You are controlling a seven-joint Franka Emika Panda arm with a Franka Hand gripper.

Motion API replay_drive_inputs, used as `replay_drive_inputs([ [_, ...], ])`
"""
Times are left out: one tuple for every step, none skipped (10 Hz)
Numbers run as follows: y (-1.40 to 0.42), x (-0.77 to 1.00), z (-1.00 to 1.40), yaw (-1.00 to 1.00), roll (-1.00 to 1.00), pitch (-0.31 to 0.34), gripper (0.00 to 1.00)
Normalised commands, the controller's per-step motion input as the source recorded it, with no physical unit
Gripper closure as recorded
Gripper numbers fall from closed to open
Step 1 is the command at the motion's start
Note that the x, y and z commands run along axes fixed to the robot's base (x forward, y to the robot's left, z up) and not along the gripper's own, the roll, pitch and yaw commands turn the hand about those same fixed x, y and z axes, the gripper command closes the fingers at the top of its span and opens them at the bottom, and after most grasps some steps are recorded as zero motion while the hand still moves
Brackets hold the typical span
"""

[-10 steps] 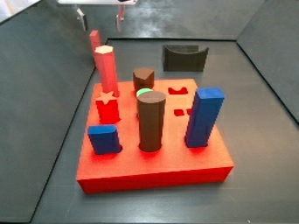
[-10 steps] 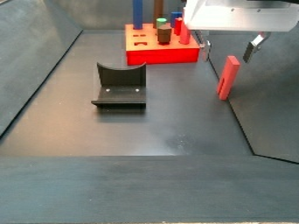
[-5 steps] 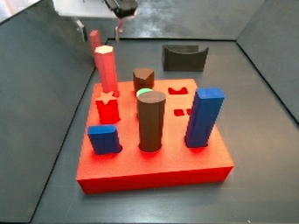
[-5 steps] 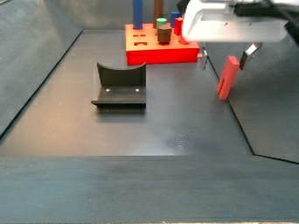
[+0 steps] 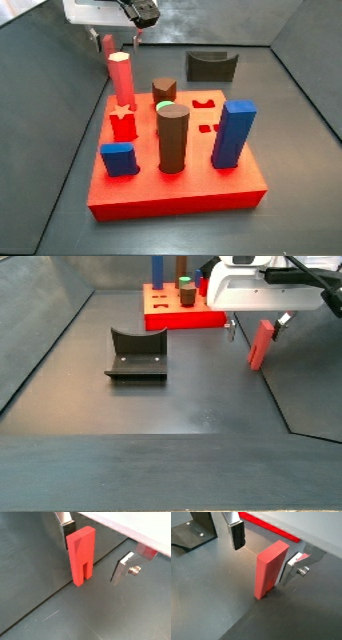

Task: Pick up the double-square object. Move up. Move to above the board. Insert the double-square object.
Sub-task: Pick up the double-square object, then move up.

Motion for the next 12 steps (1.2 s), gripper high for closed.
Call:
replay_drive_inputs([
  [0.00, 0.00, 0.00, 0.00, 0.00, 0.000, 1.00],
  [0.00, 0.00, 0.00, 0.00, 0.00, 0.000, 1.00],
  [0.00, 0.00, 0.00, 0.00, 0.00, 0.000, 1.00],
  [0.00, 0.00, 0.00, 0.00, 0.00, 0.000, 1.00],
  [0.00, 0.00, 0.00, 0.00, 0.00, 0.000, 1.00],
  [0.00, 0.00, 0.00, 0.00, 0.00, 0.000, 1.00],
  [0.00, 0.00, 0.00, 0.00, 0.00, 0.000, 1.00],
  [0.00, 0.00, 0.00, 0.00, 0.00, 0.000, 1.00],
  [0.00, 0.00, 0.00, 0.00, 0.00, 0.000, 1.00],
  [0.00, 0.00, 0.00, 0.00, 0.00, 0.000, 1.00],
  [0.00, 0.00, 0.00, 0.00, 0.00, 0.000, 1.00],
  [0.00, 0.00, 0.83, 0.00, 0.00, 0.000, 1.00],
])
